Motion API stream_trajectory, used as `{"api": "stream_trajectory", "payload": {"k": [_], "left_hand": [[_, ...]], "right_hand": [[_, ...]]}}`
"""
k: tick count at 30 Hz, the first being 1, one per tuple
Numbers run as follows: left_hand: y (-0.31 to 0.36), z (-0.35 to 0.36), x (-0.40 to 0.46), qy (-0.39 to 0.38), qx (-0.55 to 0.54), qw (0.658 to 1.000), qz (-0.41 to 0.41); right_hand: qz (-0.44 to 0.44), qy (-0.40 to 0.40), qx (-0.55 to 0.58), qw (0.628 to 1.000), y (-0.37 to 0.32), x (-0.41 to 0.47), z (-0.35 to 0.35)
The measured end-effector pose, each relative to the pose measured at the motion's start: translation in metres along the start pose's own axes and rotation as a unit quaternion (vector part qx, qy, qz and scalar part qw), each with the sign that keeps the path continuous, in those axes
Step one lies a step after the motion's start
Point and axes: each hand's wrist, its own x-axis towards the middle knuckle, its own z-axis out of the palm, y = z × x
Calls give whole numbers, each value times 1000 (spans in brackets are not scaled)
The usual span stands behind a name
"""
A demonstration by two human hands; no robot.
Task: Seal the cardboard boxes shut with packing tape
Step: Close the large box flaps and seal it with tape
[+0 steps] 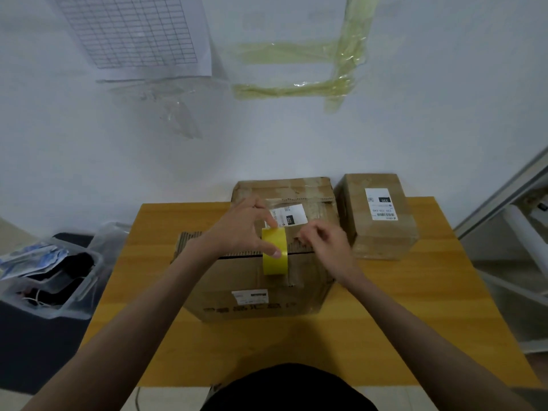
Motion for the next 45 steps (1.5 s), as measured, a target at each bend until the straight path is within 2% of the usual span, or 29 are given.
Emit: {"api": "stream_trajectory", "payload": {"k": [3, 5, 8, 12, 15, 21, 31, 45], "left_hand": [[4, 1, -3, 12, -11, 1000, -11], [6, 3, -6, 23, -20, 999, -11], [12, 2, -10, 37, -30, 999, -1], [28, 0, -11, 94, -10, 995, 32], [49, 2, -9, 119, -9, 992, 27], [82, 19, -5, 165, -34, 983, 69], [113, 34, -2, 170, -29, 979, 111], [113, 49, -10, 146, -69, 983, 89]], "right_hand": [[91, -123, 68, 986, -25, -8, 21], [145, -154, 107, 972, -27, -11, 29], [126, -129, 136, 974, -30, -15, 34], [56, -70, 85, 992, -36, -21, 29], [8, -19, 58, 998, -38, -25, 19], [-20, 43, 1, 999, -31, -38, -7], [-7, 83, 10, 996, -22, -59, -29], [-2, 84, -28, 996, -12, -72, -29]]}}
